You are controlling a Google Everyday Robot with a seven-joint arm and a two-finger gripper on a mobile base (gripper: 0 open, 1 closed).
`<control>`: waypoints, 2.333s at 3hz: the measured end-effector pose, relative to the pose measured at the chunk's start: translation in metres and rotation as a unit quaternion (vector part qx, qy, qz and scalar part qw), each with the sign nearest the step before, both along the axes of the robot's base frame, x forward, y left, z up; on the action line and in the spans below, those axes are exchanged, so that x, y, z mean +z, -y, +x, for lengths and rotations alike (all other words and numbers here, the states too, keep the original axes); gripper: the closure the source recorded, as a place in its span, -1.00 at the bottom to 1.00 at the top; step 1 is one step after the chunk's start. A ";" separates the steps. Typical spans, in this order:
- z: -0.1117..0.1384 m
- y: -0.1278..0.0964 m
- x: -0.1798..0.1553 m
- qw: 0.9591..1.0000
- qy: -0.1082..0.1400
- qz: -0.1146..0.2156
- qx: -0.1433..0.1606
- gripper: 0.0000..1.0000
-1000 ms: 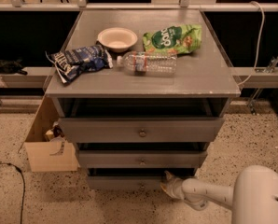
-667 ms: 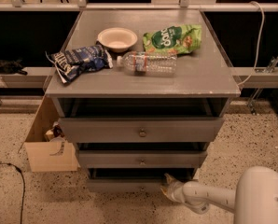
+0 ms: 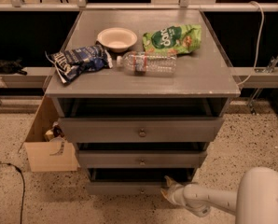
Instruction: Open bottom drawer
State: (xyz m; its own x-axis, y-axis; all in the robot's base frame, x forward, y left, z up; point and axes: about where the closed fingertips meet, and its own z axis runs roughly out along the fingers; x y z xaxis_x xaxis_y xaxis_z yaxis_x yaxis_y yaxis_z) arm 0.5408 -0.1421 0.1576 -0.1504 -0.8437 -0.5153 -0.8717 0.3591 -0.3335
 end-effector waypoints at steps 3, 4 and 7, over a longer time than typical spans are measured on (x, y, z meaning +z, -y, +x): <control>-0.039 0.006 -0.003 1.000 -0.011 0.015 0.005 1.00; -0.057 -0.008 0.000 0.999 -0.018 0.027 0.022 1.00; -0.074 -0.005 -0.001 0.999 -0.028 0.029 0.025 1.00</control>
Offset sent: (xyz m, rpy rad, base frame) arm -0.2956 -0.0870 -0.0412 0.1294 0.1486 -0.0394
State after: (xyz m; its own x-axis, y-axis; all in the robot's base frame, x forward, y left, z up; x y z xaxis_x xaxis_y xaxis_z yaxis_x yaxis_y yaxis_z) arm 0.4667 -0.1371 0.1569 -0.1398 -0.8195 -0.5557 -0.9055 0.3329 -0.2630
